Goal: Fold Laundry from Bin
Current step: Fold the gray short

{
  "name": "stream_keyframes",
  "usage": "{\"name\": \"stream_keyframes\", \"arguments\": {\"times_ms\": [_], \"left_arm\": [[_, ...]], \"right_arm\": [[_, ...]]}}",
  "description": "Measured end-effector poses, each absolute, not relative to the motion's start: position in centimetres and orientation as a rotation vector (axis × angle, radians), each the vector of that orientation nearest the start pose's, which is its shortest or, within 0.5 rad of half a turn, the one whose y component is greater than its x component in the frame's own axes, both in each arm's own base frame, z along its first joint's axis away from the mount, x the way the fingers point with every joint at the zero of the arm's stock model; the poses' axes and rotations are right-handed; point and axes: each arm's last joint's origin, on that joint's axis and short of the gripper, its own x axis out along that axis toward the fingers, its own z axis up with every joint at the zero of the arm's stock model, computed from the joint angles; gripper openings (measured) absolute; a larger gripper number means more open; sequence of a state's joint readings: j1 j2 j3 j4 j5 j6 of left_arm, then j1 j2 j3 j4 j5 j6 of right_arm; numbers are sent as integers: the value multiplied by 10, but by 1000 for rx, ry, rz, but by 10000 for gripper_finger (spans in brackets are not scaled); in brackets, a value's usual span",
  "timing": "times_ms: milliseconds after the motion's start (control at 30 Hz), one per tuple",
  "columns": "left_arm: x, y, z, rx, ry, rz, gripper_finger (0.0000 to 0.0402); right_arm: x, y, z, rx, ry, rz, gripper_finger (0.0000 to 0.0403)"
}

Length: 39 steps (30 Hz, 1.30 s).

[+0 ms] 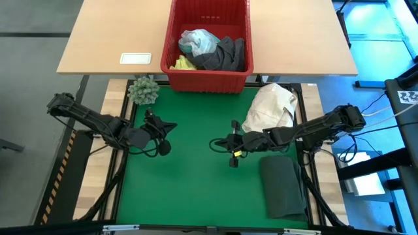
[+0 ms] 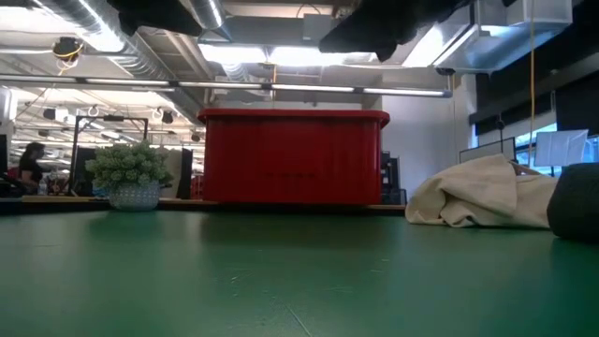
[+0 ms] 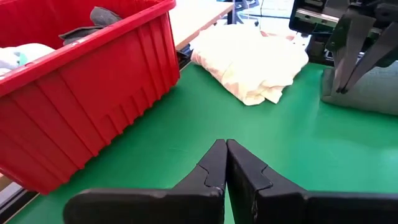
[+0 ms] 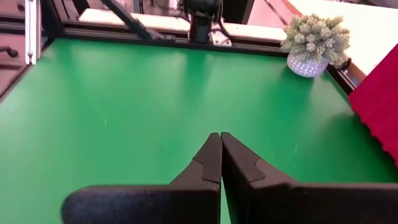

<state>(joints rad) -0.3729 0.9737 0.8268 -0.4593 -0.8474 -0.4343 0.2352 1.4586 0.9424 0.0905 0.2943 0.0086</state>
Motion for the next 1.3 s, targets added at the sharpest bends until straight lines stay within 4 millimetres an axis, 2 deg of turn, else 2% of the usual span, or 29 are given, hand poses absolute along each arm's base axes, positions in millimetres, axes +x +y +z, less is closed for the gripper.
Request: {"name": "stream_keyframes", "arguments": {"times_ms": [233, 1300], "left_arm": [[189, -51, 296, -67, 389, 554, 2], [189, -51, 296, -69, 386, 553, 2]], "right_arm": [[315, 67, 262, -91, 368, -60, 1], [315, 67, 261, -62, 372, -66, 1]]}}
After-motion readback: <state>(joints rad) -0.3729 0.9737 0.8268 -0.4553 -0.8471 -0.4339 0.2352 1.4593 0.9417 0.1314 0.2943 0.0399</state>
